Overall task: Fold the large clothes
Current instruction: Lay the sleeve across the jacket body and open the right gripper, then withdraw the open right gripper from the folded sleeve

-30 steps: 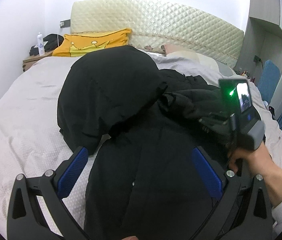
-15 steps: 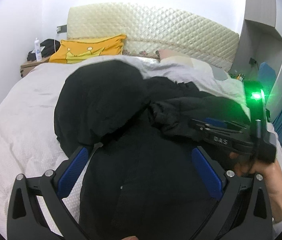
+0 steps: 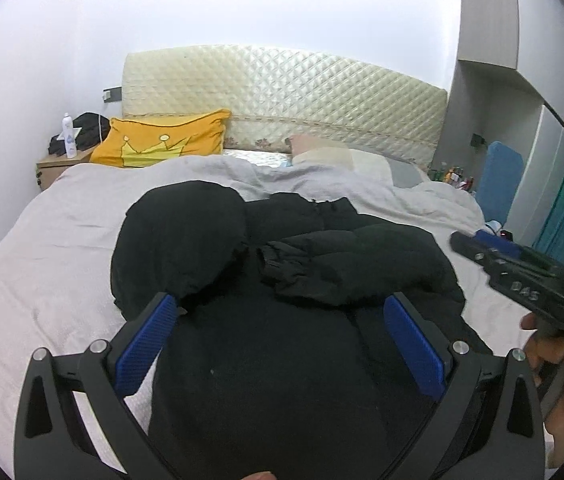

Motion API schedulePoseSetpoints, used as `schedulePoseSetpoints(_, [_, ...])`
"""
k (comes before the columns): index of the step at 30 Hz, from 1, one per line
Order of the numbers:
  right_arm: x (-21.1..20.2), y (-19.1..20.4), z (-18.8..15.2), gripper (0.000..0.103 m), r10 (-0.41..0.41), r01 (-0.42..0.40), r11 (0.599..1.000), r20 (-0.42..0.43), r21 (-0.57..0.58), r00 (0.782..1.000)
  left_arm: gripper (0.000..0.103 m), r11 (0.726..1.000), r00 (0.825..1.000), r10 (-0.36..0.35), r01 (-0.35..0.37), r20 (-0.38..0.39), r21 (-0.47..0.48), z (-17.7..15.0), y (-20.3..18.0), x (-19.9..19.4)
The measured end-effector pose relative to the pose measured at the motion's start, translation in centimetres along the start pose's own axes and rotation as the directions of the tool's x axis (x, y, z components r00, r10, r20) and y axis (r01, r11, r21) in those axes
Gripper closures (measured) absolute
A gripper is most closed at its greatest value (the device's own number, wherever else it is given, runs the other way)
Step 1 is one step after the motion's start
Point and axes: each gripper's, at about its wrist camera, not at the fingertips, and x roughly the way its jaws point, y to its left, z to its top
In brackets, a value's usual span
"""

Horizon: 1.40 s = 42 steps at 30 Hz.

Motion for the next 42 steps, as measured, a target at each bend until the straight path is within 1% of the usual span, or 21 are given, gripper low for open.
schedulePoseSetpoints(7, [-5.3, -1.3, -2.0, 0.046, -0.016, 0.011, 0.998, 0.085, 0.062, 0.996, 0.000, 1.000, 1.000, -0.015, 0.015, 0.002, 0.016, -1.4, -1.3, -0.8])
schedulePoseSetpoints(9, [-6.3, -1.7, -2.8, 0.043, -0.019, 0.010, 0.997, 0.108, 0.083, 0.994, 0.000, 1.000, 1.000, -0.014, 0.014, -0.004, 0.020, -1.9, -1.4, -0.7])
schedulePoseSetpoints(13, [-7.9, -2.1, -4.6, 0.042, -0.031, 0.017, 0.994, 0.139, 0.104, 0.990, 0.000, 1.000, 1.000, -0.008, 0.008, -0.009, 0.029, -3.0, -1.4, -0.6])
schedulePoseSetpoints(16, [-8.5, -2.3, -6.1, 0.042, -0.039, 0.020, 0.992, 0.148, 0.124, 0.988, 0.000, 1.000, 1.000, -0.017, 0.017, -0.010, 0.017, -3.5, -1.0, -0.5])
schedulePoseSetpoints(19, [-8.7, -2.2, -7.6, 0.042, -0.048, 0.028, 0.992, 0.158, 0.125, 0.986, 0.000, 1.000, 1.000, -0.007, 0.008, -0.005, 0.029, -4.0, -0.8, -0.4])
schedulePoseSetpoints(23, [-7.8, -2.8, -9.1, 0.040, -0.035, 0.016, 0.989, 0.125, 0.147, 0.992, 0.000, 1.000, 0.999, -0.030, 0.030, -0.027, 0.010, -4.6, 0.0, 0.5])
schedulePoseSetpoints(25, [-7.0, -3.0, -9.4, 0.040, -0.035, 0.019, 0.988, 0.100, 0.150, 0.994, 0.000, 0.999, 0.998, -0.048, 0.047, -0.047, -0.017, -4.6, 1.1, 1.3])
schedulePoseSetpoints(27, [-6.8, -3.2, -9.5, 0.039, -0.028, 0.012, 0.987, 0.093, 0.161, 0.995, 0.000, 0.997, 0.996, -0.056, 0.052, -0.070, -0.057, -4.4, 2.6, 2.1])
schedulePoseSetpoints(28, [-6.8, -3.2, -9.6, 0.037, -0.027, 0.011, 0.987, 0.093, 0.163, 0.995, 0.000, 0.995, 0.995, -0.059, 0.053, -0.076, -0.082, -4.2, 3.5, 2.5])
schedulePoseSetpoints(30, [-6.8, -3.1, -9.7, 0.034, -0.030, 0.015, 0.987, 0.094, 0.161, 0.995, 0.000, 0.991, 0.996, -0.035, 0.024, -0.082, -0.130, -3.7, 5.6, 3.1])
schedulePoseSetpoints(33, [-6.6, -3.0, -10.0, 0.033, -0.017, 0.004, 0.988, 0.082, 0.156, 0.996, 0.000, 0.984, 0.996, 0.048, -0.061, -0.077, -0.168, -2.8, 8.7, 3.7])
schedulePoseSetpoints(35, [-6.5, -2.9, -10.1, 0.033, -0.014, 0.003, 0.988, 0.074, 0.153, 0.997, 0.000, 0.976, 0.990, 0.111, -0.124, -0.083, -0.180, -2.4, 10.8, 4.3])
schedulePoseSetpoints(36, [-6.4, -2.9, -10.3, 0.033, -0.014, 0.003, 0.988, 0.072, 0.153, 0.997, 0.000, 0.970, 0.985, 0.145, -0.161, -0.097, -0.184, -2.2, 12.1, 4.9])
schedulePoseSetpoints(37, [-6.3, -2.9, -10.3, 0.033, -0.013, 0.003, 0.988, 0.068, 0.152, 0.998, 0.000, 0.966, 0.982, 0.157, -0.176, -0.108, -0.190, -2.2, 12.9, 5.4])
schedulePoseSetpoints(40, [-5.7, -2.9, -10.4, 0.033, -0.016, 0.008, 0.989, 0.050, 0.149, 0.999, 0.000, 0.954, 0.971, 0.158, -0.197, -0.183, -0.227, -2.1, 15.9, 7.9])
schedulePoseSetpoints(41, [-5.4, -2.9, -10.5, 0.033, -0.016, 0.010, 0.989, 0.043, 0.150, 0.999, 0.000, 0.946, 0.964, 0.145, -0.201, -0.223, -0.253, -2.3, 17.0, 9.2])
schedulePoseSetpoints(42, [-5.2, -2.9, -10.6, 0.032, -0.014, 0.009, 0.988, 0.035, 0.151, 0.999, 0.000, 0.940, 0.961, 0.130, -0.198, -0.245, -0.277, -2.5, 17.7, 10.0])
